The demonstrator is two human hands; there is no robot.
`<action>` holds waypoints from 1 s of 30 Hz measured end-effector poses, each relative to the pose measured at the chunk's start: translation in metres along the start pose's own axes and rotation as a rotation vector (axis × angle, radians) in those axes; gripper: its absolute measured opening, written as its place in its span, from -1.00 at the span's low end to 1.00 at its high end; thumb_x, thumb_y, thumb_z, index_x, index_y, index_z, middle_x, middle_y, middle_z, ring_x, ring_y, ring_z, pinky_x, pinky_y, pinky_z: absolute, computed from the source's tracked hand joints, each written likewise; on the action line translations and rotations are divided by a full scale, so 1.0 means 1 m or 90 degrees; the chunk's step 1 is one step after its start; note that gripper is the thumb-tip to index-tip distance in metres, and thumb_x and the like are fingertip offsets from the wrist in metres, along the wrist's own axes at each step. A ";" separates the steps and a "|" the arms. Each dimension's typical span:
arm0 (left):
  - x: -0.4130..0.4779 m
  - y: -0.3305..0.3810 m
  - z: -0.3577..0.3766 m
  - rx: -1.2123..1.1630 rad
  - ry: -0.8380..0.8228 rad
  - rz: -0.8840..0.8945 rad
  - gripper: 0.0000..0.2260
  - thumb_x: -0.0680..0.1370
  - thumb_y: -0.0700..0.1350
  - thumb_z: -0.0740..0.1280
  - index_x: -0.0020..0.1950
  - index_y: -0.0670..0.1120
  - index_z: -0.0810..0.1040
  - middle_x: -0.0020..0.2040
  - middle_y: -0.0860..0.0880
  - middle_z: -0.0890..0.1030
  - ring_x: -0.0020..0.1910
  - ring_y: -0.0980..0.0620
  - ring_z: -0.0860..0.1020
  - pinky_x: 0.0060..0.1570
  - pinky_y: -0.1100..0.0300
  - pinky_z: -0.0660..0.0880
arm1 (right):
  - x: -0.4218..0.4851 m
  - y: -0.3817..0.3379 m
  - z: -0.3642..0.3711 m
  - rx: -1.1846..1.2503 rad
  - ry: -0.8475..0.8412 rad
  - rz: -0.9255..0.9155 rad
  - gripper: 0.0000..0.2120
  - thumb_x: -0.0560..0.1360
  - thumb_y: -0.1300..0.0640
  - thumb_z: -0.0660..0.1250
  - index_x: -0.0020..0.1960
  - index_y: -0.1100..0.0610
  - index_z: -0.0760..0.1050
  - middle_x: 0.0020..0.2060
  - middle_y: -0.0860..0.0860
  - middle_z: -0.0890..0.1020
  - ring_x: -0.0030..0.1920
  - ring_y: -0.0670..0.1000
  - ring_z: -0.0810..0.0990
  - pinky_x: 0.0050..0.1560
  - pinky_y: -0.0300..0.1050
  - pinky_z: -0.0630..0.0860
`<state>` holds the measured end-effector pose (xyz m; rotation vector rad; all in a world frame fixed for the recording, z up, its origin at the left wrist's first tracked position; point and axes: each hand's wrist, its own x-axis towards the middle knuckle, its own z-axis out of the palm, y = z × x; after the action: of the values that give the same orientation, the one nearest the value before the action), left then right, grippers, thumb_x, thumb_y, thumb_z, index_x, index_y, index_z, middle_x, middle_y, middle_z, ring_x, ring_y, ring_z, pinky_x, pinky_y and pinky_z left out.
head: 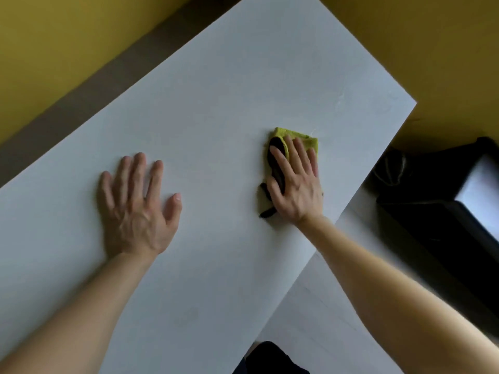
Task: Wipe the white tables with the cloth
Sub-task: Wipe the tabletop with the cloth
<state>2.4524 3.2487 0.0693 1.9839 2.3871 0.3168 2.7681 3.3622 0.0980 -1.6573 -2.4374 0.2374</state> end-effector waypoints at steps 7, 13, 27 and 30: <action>-0.001 0.000 0.002 -0.025 0.030 0.006 -0.41 0.73 0.17 0.20 0.70 -0.09 0.33 0.74 -0.18 0.22 0.74 -0.23 0.16 0.62 -0.40 0.11 | -0.018 -0.049 0.008 0.111 -0.244 -0.583 -0.36 0.62 -0.08 0.43 0.64 0.11 0.42 0.69 0.19 0.27 0.73 0.25 0.14 0.66 0.41 0.13; 0.000 0.000 0.003 -0.015 0.014 0.001 -0.40 0.73 0.18 0.15 0.72 -0.06 0.31 0.74 -0.17 0.21 0.75 -0.20 0.13 0.64 -0.37 0.07 | 0.118 -0.017 0.019 -0.018 -0.038 -0.171 -0.35 0.65 -0.16 0.29 0.69 0.04 0.34 0.71 0.12 0.27 0.74 0.21 0.15 0.73 0.28 0.01; -0.001 0.003 0.003 0.042 0.058 -0.178 -0.38 0.67 0.06 0.21 0.67 -0.22 0.34 0.72 -0.25 0.25 0.74 -0.27 0.14 0.59 -0.44 0.12 | 0.218 -0.056 0.031 -0.035 -0.097 -0.334 -0.33 0.72 -0.32 0.05 0.73 -0.02 0.25 0.74 0.10 0.19 0.75 0.20 0.08 0.72 0.31 -0.01; -0.001 0.002 0.002 0.049 0.051 -0.182 -0.37 0.65 0.07 0.25 0.67 -0.21 0.36 0.72 -0.22 0.25 0.74 -0.25 0.15 0.61 -0.43 0.11 | 0.210 -0.109 0.048 -0.025 -0.030 -0.092 -0.31 0.68 -0.26 0.08 0.72 0.03 0.26 0.74 0.13 0.16 0.75 0.22 0.05 0.72 0.32 -0.07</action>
<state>2.4546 3.2481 0.0679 1.6531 2.7248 0.3027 2.5824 3.5165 0.0896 -1.4969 -2.5987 0.2107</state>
